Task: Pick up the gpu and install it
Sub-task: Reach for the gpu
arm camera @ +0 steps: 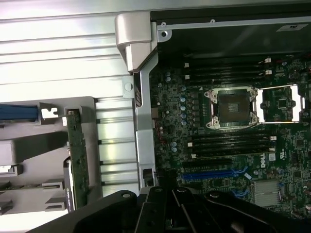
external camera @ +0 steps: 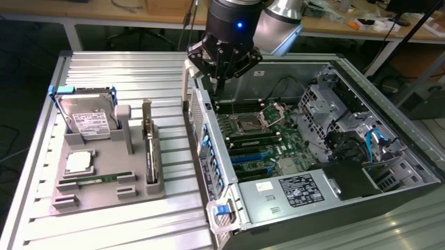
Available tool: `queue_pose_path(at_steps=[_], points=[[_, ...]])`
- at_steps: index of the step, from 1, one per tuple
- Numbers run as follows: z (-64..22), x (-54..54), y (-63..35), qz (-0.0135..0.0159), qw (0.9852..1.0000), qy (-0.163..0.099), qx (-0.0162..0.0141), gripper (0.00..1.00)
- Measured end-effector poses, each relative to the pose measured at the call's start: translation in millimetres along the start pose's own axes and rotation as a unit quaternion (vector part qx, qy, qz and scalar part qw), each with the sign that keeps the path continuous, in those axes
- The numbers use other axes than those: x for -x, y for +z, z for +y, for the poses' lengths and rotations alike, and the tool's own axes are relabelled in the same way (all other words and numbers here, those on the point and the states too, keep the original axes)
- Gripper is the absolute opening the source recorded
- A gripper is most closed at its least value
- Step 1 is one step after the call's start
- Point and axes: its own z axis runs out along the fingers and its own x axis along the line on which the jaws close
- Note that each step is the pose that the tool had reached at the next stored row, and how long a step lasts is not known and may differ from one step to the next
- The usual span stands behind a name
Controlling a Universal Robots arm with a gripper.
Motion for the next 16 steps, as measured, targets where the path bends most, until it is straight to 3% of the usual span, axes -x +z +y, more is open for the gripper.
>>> queue_pose_path(at_steps=[11, 16], points=[[-1.7, -22.9, -0.6, -0.0013, 1.0000, 0.000, 0.0006, 0.11], [-2.1, -27.6, -0.7, -0.0014, 1.0000, 0.000, 0.0006, 0.11]])
